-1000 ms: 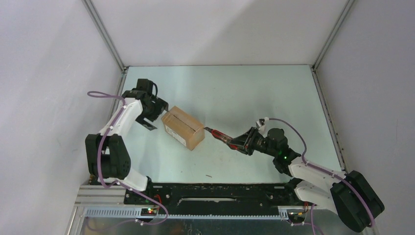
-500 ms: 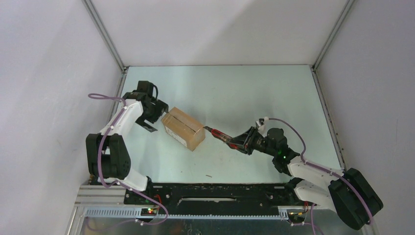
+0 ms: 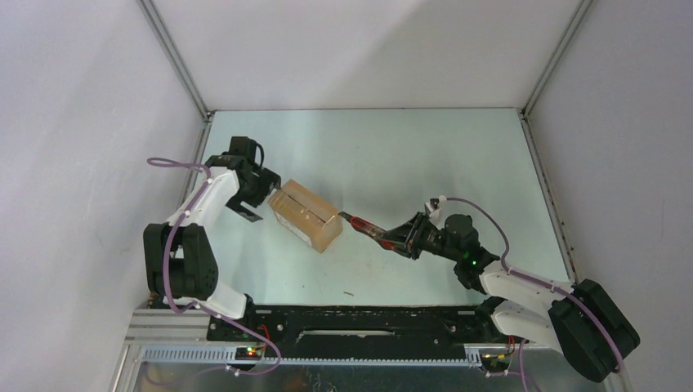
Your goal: Unpack the express box
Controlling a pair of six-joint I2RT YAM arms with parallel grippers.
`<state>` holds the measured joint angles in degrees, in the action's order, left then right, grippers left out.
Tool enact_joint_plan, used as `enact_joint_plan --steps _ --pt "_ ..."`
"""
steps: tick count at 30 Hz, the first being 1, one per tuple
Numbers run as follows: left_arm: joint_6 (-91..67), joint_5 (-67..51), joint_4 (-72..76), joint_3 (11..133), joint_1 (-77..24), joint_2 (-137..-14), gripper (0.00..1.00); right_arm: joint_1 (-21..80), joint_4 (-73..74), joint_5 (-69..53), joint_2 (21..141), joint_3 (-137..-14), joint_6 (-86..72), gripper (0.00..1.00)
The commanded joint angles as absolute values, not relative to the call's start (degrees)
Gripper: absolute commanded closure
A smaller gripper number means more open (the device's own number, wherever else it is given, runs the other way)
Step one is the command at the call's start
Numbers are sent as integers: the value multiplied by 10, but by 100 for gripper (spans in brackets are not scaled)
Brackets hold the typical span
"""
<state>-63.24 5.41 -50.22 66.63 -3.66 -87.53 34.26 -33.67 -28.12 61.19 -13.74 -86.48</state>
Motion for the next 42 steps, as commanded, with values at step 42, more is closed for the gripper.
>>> enact_joint_plan --steps 42 --pt "-740 65 -473 519 -58 -783 0 393 -428 -318 718 -201 -837 100"
